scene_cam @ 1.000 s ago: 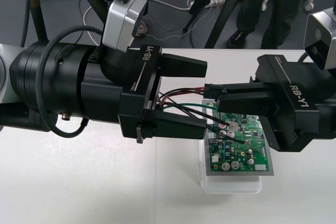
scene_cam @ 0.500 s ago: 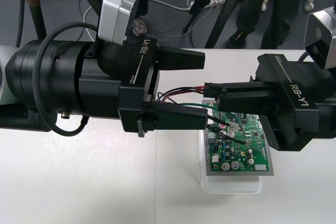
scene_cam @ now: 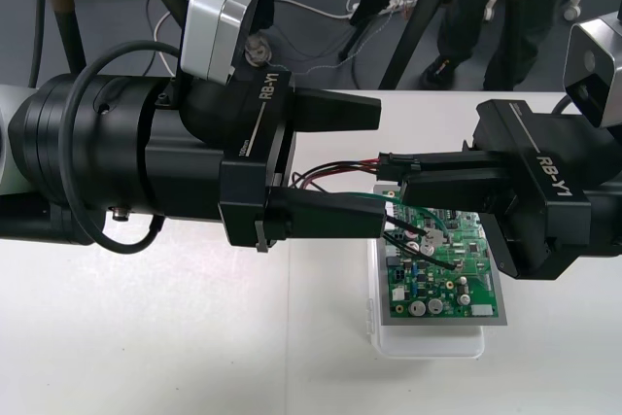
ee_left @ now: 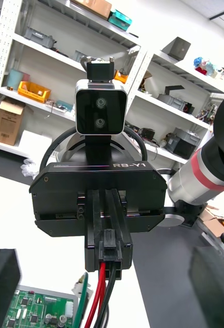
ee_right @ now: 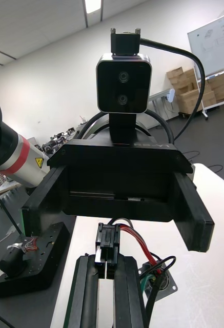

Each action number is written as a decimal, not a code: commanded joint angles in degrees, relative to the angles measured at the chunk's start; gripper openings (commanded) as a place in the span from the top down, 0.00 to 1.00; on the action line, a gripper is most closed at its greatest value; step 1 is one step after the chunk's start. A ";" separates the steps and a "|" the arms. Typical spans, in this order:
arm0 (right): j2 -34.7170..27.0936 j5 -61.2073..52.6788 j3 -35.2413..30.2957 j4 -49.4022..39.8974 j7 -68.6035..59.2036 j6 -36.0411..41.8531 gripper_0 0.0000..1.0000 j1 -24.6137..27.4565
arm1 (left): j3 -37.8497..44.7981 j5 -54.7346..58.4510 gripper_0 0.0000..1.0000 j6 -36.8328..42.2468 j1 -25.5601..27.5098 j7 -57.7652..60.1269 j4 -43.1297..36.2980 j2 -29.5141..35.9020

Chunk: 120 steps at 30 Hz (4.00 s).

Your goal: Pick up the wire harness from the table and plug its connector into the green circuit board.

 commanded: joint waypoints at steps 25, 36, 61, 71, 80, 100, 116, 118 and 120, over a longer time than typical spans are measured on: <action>1.22 -1.00 0.76 -0.48 1.94 0.87 1.00 -1.46 | -0.76 -2.62 1.00 3.08 0.47 -1.80 -1.94 -0.86; 1.22 -0.91 0.76 -0.48 1.94 0.87 1.00 -1.46 | -0.76 -2.62 1.00 3.08 0.38 -1.62 -1.94 -0.86; 1.22 -0.91 0.76 -0.48 1.94 0.87 1.00 -1.55 | -0.76 -2.19 1.00 3.08 0.30 -1.71 -1.94 -0.77; 1.31 -0.65 0.76 -0.48 1.85 1.14 0.39 -1.46 | -0.76 -2.01 1.00 3.00 0.30 -1.89 -1.94 -0.77; 1.31 -0.65 0.76 -0.48 1.67 1.14 0.13 -1.46 | -0.76 -2.01 1.00 3.08 0.30 -1.97 -1.94 -0.77; -6.78 5.86 -4.87 -0.22 0.36 -2.55 0.00 -0.84 | -0.68 -1.13 1.00 3.08 0.74 -8.39 -0.01 1.78; -9.50 11.04 -16.47 6.46 -0.26 -23.73 0.00 -0.93 | -0.68 -2.62 1.00 3.00 6.80 -17.44 1.75 2.22; -9.77 12.45 -17.26 6.46 -0.35 -23.73 0.00 -0.93 | -0.68 -2.62 1.00 3.00 7.94 -17.97 1.92 2.22; -10.12 13.94 -17.70 6.46 -0.35 -23.73 0.00 -0.84 | -0.68 -3.24 1.00 3.00 9.09 -18.67 1.92 2.22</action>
